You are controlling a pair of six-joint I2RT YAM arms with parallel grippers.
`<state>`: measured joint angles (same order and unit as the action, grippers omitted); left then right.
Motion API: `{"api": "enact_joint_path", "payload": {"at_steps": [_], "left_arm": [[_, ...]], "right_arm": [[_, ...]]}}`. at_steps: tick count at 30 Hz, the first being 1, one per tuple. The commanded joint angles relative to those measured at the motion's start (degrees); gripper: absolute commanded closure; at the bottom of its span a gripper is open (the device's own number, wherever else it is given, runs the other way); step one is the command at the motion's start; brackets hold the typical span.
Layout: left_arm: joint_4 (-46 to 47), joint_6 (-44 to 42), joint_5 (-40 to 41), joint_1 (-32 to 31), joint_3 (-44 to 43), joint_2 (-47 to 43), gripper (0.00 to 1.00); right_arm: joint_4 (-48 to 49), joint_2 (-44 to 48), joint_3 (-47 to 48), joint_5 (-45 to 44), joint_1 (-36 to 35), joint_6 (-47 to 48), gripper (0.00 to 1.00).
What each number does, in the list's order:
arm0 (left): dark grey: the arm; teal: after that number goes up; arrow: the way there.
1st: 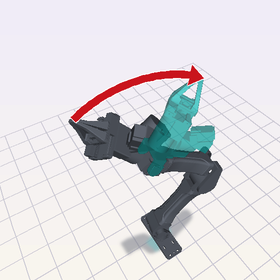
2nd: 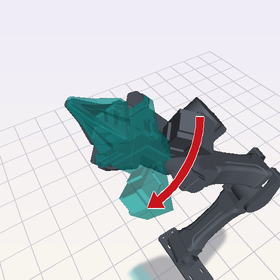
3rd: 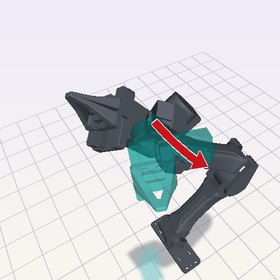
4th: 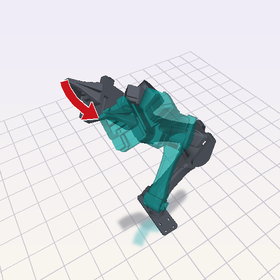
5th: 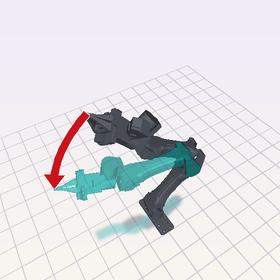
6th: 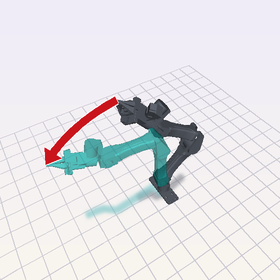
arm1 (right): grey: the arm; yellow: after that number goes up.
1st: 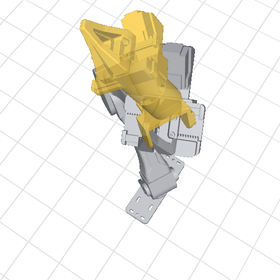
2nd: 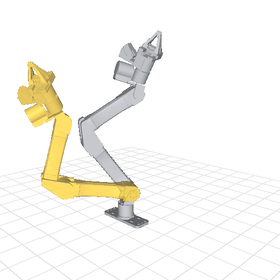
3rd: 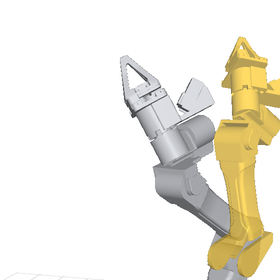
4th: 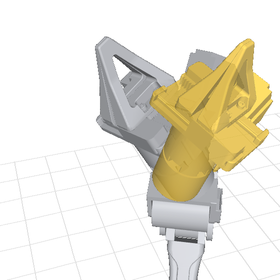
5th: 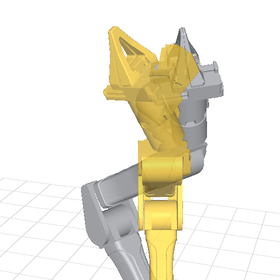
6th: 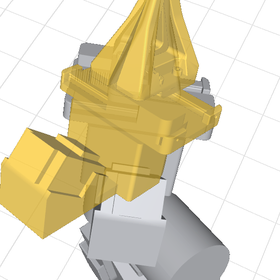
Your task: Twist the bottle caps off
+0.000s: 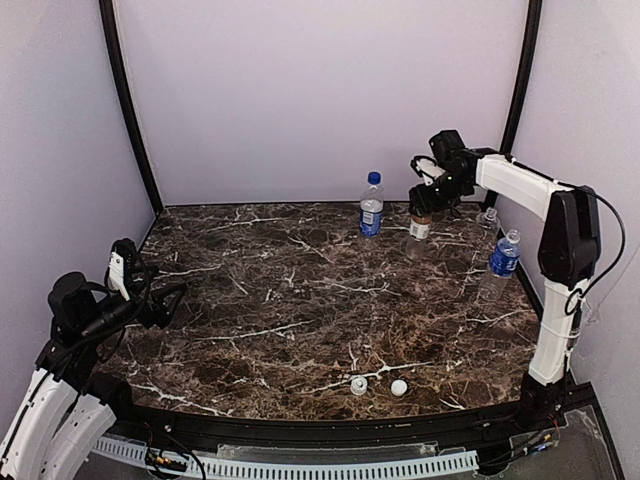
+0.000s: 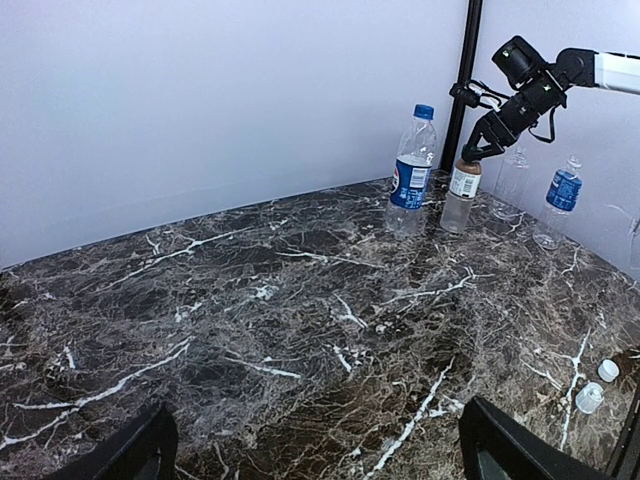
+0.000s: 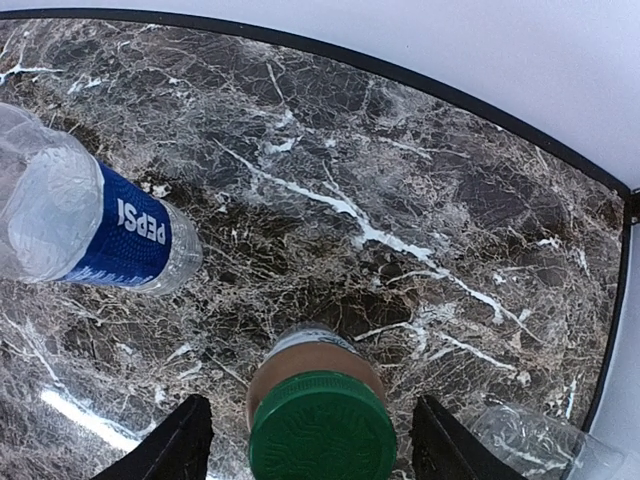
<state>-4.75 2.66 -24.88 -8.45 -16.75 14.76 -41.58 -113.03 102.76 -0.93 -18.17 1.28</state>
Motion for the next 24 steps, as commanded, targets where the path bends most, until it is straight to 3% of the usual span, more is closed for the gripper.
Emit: {"api": "enact_joint_path", "payload": {"at_steps": [1, 4, 8, 12, 16, 24], "left_arm": [[1.1, 0.4, -1.1, 0.4, 1.0, -0.3, 0.01], [1.2, 0.5, -1.3, 0.4, 1.0, -0.3, 0.01], [1.2, 0.5, -1.4, 0.4, 1.0, -0.3, 0.01], [1.3, 0.5, -1.5, 0.4, 1.1, -0.3, 0.01], [1.3, 0.5, -1.6, 0.5, 1.1, -0.4, 0.01], [1.5, 0.3, -2.2, 0.5, 1.1, -0.3, 0.01]], "right_arm": [[0.0, -0.8, 2.5, 0.5, -0.7, 0.0, 0.34], [-0.4, -1.4, 2.9, 0.5, -0.8, -0.2, 0.47], [-0.5, -0.8, 2.4, 0.4, -1.2, -0.4, 0.72], [-0.7, 1.5, 1.3, -0.4, -1.4, -0.8, 0.81], [-1.0, 4.8, -0.1, -0.9, -1.5, -1.3, 1.00], [-3.8, 17.4, -2.4, -0.4, -6.4, -6.0, 1.00]]}}
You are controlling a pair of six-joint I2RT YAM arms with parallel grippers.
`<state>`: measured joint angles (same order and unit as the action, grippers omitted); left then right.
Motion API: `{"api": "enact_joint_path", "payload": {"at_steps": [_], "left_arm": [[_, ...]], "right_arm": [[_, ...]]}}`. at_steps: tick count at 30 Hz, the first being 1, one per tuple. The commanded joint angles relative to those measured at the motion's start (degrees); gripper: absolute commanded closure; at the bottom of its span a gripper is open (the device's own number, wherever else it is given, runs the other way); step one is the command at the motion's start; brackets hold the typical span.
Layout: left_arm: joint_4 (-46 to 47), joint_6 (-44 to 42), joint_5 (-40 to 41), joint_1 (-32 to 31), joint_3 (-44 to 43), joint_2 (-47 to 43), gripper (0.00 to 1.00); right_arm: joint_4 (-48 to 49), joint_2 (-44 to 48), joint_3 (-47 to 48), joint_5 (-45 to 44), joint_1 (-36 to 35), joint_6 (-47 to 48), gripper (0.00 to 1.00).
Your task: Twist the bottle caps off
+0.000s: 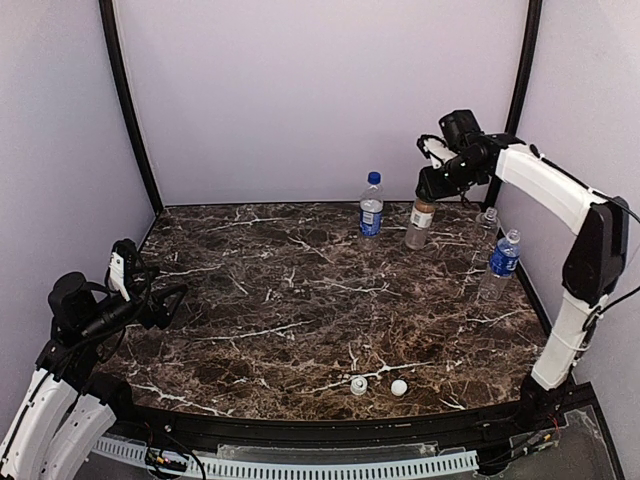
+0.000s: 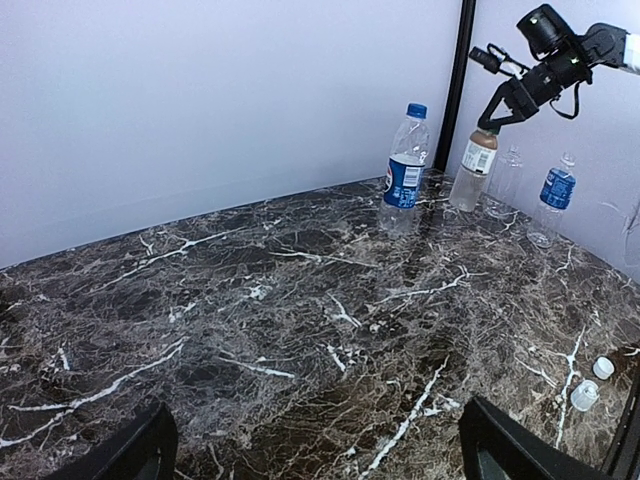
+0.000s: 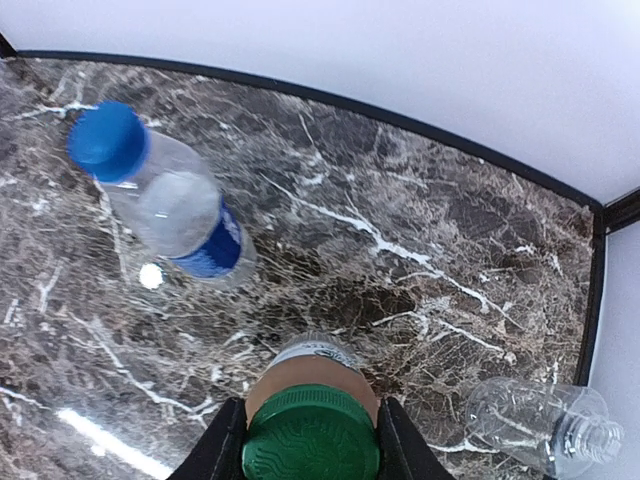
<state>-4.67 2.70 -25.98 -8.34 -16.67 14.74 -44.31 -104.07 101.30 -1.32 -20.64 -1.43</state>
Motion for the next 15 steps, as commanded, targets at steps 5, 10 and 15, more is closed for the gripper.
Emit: {"api": "enact_joint_path", "payload": {"at_steps": [5, 10, 15], "left_arm": [[1.4, -0.1, -2.1, 0.4, 0.7, 0.0, 0.02], [-1.3, -2.0, -15.9, 0.3, -4.7, 6.1, 0.05], [-11.1, -12.6, -23.6, -9.9, -13.8, 14.3, 0.08]], "right_arm": [[-3.2, 17.3, -2.9, 3.0, -12.9, -7.7, 1.00], [3.3, 22.6, -4.8, 10.8, -25.2, -10.3, 1.00], [17.9, 20.9, -8.3, 15.0, -35.1, -14.4, 1.00]]}}
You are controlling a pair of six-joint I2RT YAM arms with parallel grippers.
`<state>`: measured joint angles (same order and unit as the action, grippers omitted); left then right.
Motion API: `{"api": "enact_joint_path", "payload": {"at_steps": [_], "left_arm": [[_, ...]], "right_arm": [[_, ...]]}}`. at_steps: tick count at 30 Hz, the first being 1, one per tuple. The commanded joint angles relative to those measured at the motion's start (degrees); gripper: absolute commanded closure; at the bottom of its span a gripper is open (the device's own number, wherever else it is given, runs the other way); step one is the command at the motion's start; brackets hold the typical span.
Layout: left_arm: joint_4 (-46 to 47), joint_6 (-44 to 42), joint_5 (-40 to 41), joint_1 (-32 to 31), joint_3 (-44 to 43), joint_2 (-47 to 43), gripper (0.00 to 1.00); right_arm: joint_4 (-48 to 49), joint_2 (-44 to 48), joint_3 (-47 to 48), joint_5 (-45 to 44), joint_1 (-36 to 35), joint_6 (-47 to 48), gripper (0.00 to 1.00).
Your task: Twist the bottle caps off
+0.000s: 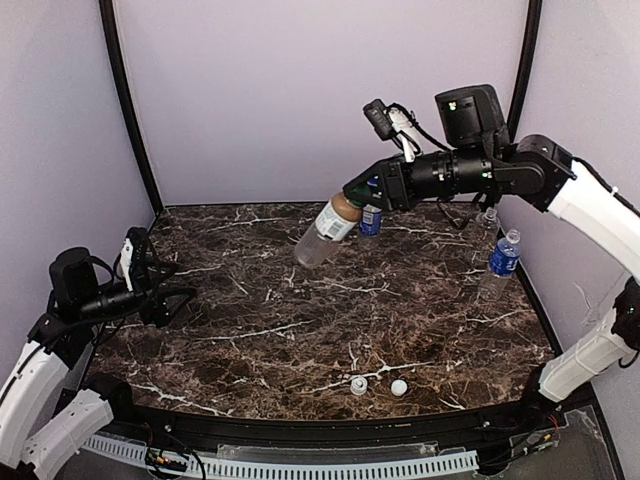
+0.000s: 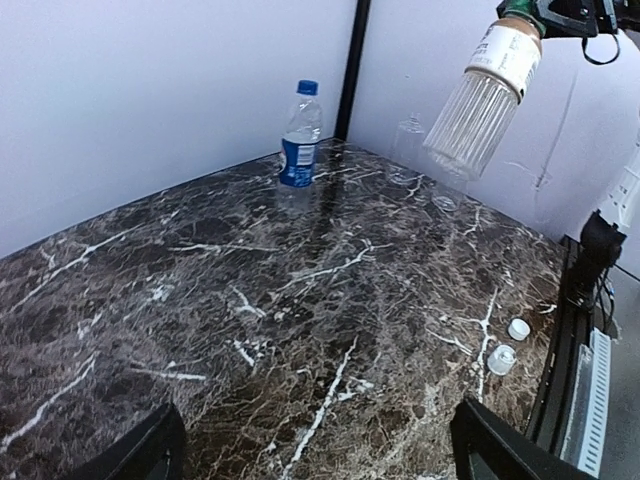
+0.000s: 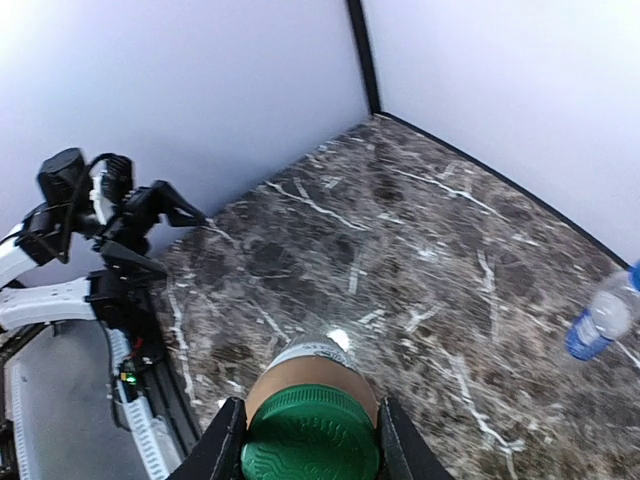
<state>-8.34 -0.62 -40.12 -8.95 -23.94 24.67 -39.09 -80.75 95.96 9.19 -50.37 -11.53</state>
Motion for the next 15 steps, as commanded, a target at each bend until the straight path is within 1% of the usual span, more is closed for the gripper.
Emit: {"api": "enact_joint_path", "payload": {"at_steps": [1, 2, 3, 4, 6, 10, 13, 15], "left_arm": [[-11.8, -11.5, -9.2, -6.4, -9.5, 6.6, 0.08], [-13.9, -15.6, -8.6, -6.8, -10.9, 7.8, 0.08], [-17.2, -17.3, -6.7, -8.8, -13.7, 10.1, 0.08], [-18.4, -20.1, -5.3, -9.8, -14.9, 12.1, 0.08], [-21.2, -22.7, -4.5, -12.1, -19.6, 14.7, 0.08], [-24.9, -26.5, -3.8, -14.5, -25.1, 19.4, 0.08], [-26.5, -28.5, -2.7, -16.6, -26.9, 22.1, 0.08], [-25.9, -29.0, -2.3, -17.2, -26.8, 23.5, 0.08]], "right_arm": [[15.3, -4.1, -3.0, 4.6, -6.6, -4.8, 1.00], [17.4, -5.9, -2.6, 4.9, -7.8, -5.5, 1.00], [19.8, -8.0, -1.5, 5.2, -8.8, -6.0, 1.00], [21.1, -10.0, -0.4, 5.7, -9.6, -6.4, 1.00], [23.1, -14.0, 2.1, 7.3, -10.8, -6.6, 1.00], [27.4, -19.1, 4.8, 10.8, -11.6, -8.3, 1.00], [30.6, -21.1, 5.3, 12.4, -12.2, -9.5, 1.00], [33.9, -21.3, 3.8, 12.6, -12.6, -10.4, 1.00]]}}
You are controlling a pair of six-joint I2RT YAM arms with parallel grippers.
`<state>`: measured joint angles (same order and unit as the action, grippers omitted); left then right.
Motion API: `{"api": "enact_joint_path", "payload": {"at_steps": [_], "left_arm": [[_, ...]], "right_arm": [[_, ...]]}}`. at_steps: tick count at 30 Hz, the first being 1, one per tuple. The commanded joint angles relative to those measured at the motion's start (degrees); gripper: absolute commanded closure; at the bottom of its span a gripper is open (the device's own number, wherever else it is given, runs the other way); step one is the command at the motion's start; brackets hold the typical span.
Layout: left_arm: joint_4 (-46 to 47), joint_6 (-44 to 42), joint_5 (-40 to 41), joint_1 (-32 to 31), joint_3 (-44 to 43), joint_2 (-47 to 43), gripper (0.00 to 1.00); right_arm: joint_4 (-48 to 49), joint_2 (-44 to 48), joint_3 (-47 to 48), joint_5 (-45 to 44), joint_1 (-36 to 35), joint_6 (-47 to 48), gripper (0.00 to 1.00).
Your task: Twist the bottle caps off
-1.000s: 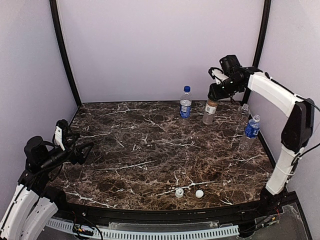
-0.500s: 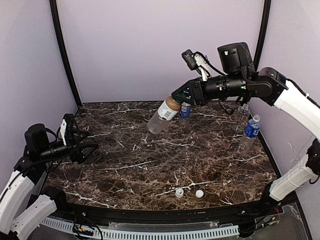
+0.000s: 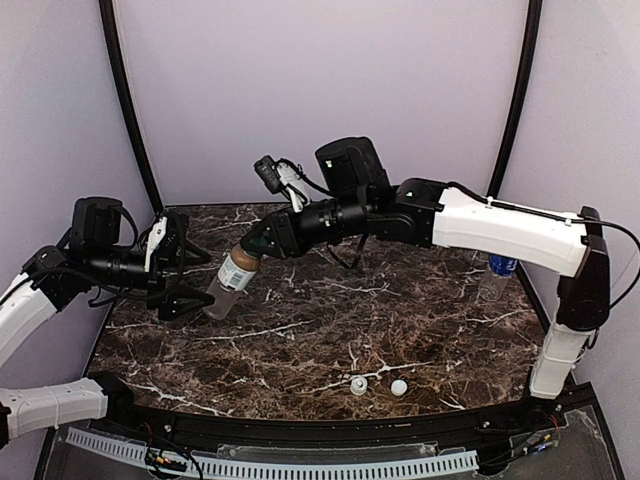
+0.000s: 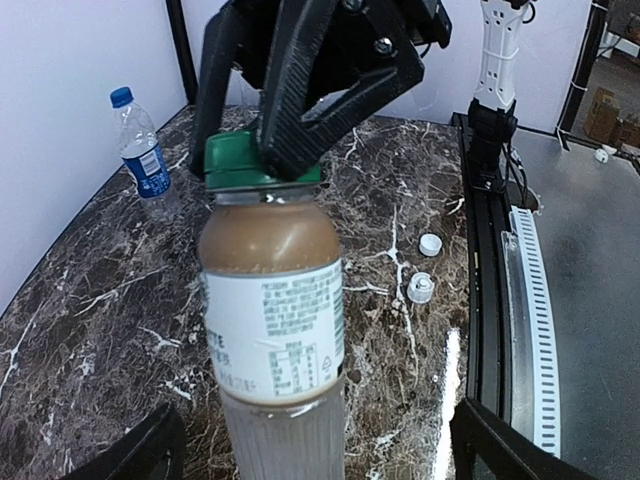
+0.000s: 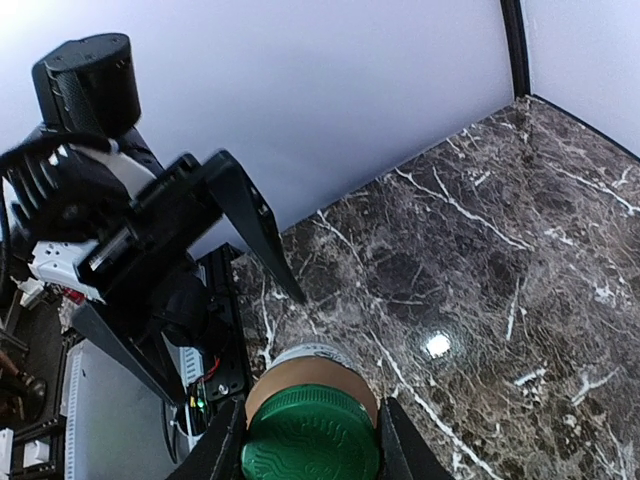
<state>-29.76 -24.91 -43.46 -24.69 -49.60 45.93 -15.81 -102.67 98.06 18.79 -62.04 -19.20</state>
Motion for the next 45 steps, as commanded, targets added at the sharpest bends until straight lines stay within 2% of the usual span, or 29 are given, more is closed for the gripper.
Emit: {"api": "enact_joint_path", "payload": {"at_steps": [1, 7, 9, 17, 19, 23, 27, 30, 37, 41, 45], "left_arm": [[-4.1, -4.3, 1.3, -1.6, -0.7, 2.6, 0.08], [0.1, -2.0, 3.8, -2.3, 0.0, 3.9, 0.08], [1.5, -1.0, 5.3, -2.4, -0.2, 4.1, 0.13], [2.5, 0.5, 5.9, -2.4, -0.9, 3.4, 0.43], [2.4, 0.2, 6.9, -2.4, -1.0, 3.1, 0.46], [1.8, -3.0, 10.5, -2.4, -1.8, 2.6, 0.51], [2.8, -10.1, 22.1, -2.8, -2.8, 2.1, 0.55], [5.9, -16.7, 29.7, -4.0, -2.8, 1.6, 0.57], [15.5, -32.5, 47.0, -8.3, -1.0, 0.2, 0.59], [19.4, -38.3, 50.5, -10.2, 0.4, -0.4, 0.60], [19.8, -40.3, 51.1, -12.0, 1.5, -0.3, 0.60]], "right_arm": [[12.5, 0.5, 0.7, 3.6, -1.1, -3.3, 1.00], [15.5, -0.3, -1.2, 5.6, -1.4, -6.4, 1.00], [15.6, -0.5, -1.0, 5.8, -1.5, -6.5, 1.00], [15.5, 0.0, -2.0, 4.0, -1.6, -6.0, 0.98], [15.5, 0.5, -2.5, 3.0, -1.6, -5.8, 0.72], [14.8, 2.0, -3.5, 1.5, -1.4, -5.2, 0.42], [13.9, 3.7, -5.0, -0.5, -0.8, -6.2, 0.18], [12.5, 3.5, -4.9, -0.7, -0.4, -7.1, 0.08], [12.5, 0.9, -3.3, 0.6, 0.6, -9.7, 0.09], [14.2, 0.0, -2.9, 2.4, 1.1, -10.4, 0.11], [15.6, -1.3, -1.8, 4.0, 1.8, -11.1, 0.18]]}}
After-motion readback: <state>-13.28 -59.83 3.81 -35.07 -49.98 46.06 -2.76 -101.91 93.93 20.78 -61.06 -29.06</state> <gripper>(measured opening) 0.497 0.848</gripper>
